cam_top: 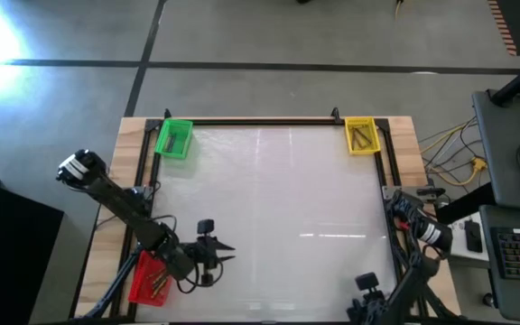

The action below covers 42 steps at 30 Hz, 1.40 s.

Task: Sort crayons
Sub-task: Put the brown crayon into the yellow basket

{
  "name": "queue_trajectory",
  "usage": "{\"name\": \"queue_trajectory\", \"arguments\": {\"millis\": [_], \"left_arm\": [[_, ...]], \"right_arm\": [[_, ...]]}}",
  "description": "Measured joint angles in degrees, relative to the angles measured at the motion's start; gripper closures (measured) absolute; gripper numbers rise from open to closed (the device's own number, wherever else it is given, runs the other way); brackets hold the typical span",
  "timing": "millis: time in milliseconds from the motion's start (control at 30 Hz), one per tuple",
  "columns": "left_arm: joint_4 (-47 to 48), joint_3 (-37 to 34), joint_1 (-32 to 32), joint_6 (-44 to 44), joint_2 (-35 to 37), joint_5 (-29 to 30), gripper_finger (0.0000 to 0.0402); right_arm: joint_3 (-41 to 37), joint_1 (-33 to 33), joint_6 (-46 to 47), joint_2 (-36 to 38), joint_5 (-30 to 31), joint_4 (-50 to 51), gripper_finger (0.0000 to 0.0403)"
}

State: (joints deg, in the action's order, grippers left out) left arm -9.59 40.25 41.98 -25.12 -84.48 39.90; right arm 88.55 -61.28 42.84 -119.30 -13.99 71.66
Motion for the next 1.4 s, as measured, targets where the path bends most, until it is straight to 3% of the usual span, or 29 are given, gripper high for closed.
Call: {"name": "queue_trajectory", "arguments": {"millis": [100, 233, 367, 500, 633, 833, 933, 1033, 1200, 1400], "left_arm": [[3.0, -0.5, -0.1, 0.0, 2.9, 0.0, 0.0324], [3.0, -2.2, -0.1, -0.9, 6.5, 0.0, 0.0324], [-8.2, -6.8, -0.2, -1.3, 6.8, 0.2, 0.0324], [-20.5, -11.9, -0.3, -1.2, 4.7, 5.4, 0.0324], [-24.7, -14.9, -0.4, -1.8, 3.5, 10.4, 0.0324], [-30.1, -14.6, -2.1, 3.0, 3.2, 13.7, 0.0320], [-33.0, -13.5, -2.1, 6.3, 3.2, 13.6, 0.0297], [-33.0, -12.7, -2.1, 8.5, 3.2, 11.3, 0.0263], [-32.8, -12.0, -2.1, 10.2, 3.1, 9.0, 0.0210], [-33.4, -11.8, -2.5, 11.1, 3.1, 7.6, 0.0197]], "right_arm": [[0.0, 0.9, -0.7, 0.5, 3.6, -0.1, 0.0392], [0.0, 4.9, -0.9, 3.5, 14.3, -4.4, 0.0394], [0.0, 11.0, -1.8, 10.0, 30.8, -9.6, 0.0394], [-1.1, 17.0, -3.4, 15.8, 46.5, -13.5, 0.0394], [-2.7, 24.0, -3.5, 20.3, 55.6, -22.2, 0.0394], [-9.3, 32.4, -15.9, 21.9, 54.7, -52.4, 0.0394], [-12.4, 35.2, -22.9, 21.7, 49.1, -68.9, 0.0394], [-14.8, 37.5, -23.5, 20.9, 43.9, -79.2, 0.0394], [-15.6, 39.6, -23.4, 20.8, 42.1, -82.1, 0.0394], [-14.8, 40.1, -23.5, 19.0, 39.1, -84.2, 0.0394]]}}
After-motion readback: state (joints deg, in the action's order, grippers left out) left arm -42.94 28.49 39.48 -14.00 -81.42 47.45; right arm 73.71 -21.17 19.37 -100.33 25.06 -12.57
